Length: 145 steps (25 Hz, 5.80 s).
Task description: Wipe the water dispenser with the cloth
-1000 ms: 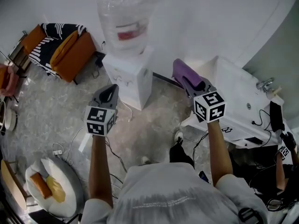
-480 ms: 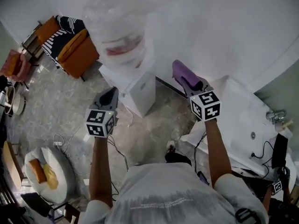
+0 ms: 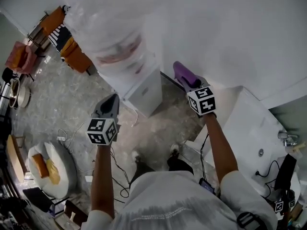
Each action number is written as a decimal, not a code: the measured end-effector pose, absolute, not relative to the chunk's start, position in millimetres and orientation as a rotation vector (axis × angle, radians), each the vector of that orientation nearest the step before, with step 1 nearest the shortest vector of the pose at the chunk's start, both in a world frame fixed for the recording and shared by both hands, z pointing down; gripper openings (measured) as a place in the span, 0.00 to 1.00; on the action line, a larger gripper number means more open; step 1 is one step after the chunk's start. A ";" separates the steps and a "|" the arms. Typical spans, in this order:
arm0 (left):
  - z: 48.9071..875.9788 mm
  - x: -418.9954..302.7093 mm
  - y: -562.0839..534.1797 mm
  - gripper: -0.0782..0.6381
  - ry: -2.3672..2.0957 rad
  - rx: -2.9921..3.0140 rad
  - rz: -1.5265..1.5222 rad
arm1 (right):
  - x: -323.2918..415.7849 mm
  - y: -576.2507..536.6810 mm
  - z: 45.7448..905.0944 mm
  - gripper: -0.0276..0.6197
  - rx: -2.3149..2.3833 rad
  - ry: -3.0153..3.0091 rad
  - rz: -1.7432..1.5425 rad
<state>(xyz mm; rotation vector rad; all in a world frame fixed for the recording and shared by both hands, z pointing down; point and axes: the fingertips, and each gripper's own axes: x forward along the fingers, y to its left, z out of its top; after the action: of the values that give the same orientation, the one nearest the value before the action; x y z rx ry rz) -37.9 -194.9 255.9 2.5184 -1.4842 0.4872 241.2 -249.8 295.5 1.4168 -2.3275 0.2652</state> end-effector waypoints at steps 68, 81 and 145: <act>432.0 -119.1 -182.7 0.13 -1.542 2.210 0.575 | -38.8 -177.9 492.7 0.14 0.481 -2.638 0.079; 503.1 -60.8 -188.6 0.13 -1.428 2.176 0.571 | 145.3 -254.6 592.1 0.14 1.315 -2.202 0.417; 721.7 -111.4 -148.8 0.13 -1.419 1.907 0.667 | -77.3 -198.5 764.5 0.15 0.672 -2.395 0.214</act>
<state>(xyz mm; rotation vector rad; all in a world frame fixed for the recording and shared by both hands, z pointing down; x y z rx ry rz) -111.4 -148.8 721.7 1.9075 -1.4189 0.6668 -77.3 -198.5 764.5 0.6722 -2.3949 0.2144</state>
